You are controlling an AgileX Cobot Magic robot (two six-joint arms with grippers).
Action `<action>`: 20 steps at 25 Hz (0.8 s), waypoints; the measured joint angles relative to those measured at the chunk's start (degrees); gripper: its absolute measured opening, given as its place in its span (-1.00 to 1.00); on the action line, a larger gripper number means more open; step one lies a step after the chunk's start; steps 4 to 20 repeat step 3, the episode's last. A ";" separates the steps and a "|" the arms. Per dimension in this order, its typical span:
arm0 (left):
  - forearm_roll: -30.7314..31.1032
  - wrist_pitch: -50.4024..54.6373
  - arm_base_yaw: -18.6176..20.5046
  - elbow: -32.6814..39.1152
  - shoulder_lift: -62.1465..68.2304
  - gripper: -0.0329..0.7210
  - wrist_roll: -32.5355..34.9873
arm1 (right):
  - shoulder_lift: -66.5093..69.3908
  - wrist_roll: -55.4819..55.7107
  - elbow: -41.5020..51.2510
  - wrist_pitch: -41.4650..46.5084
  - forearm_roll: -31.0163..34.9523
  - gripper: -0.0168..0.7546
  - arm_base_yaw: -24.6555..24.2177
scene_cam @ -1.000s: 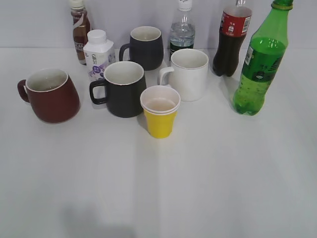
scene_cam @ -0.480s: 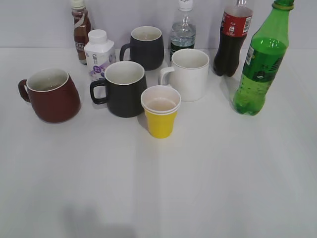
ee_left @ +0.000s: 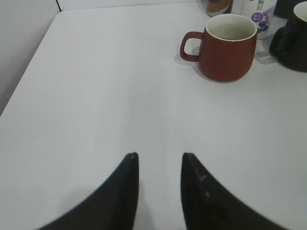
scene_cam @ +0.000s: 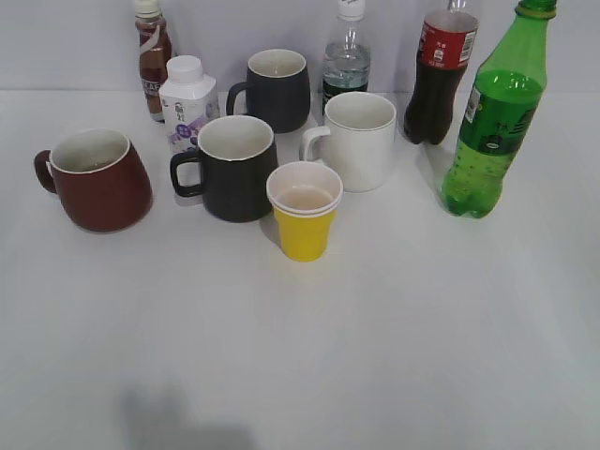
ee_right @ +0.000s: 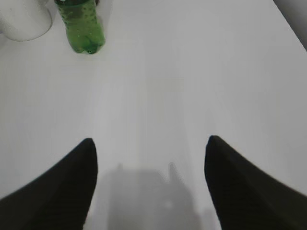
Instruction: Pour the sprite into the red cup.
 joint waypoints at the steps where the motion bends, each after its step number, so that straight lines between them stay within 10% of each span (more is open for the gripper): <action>1: 0.00 0.00 0.00 0.00 0.00 -0.28 0.00 | 0.00 0.00 0.00 0.00 0.00 0.39 0.00; 20: 0.00 0.00 0.00 0.00 0.00 -0.28 0.00 | 0.00 0.00 0.00 0.00 0.05 0.39 0.00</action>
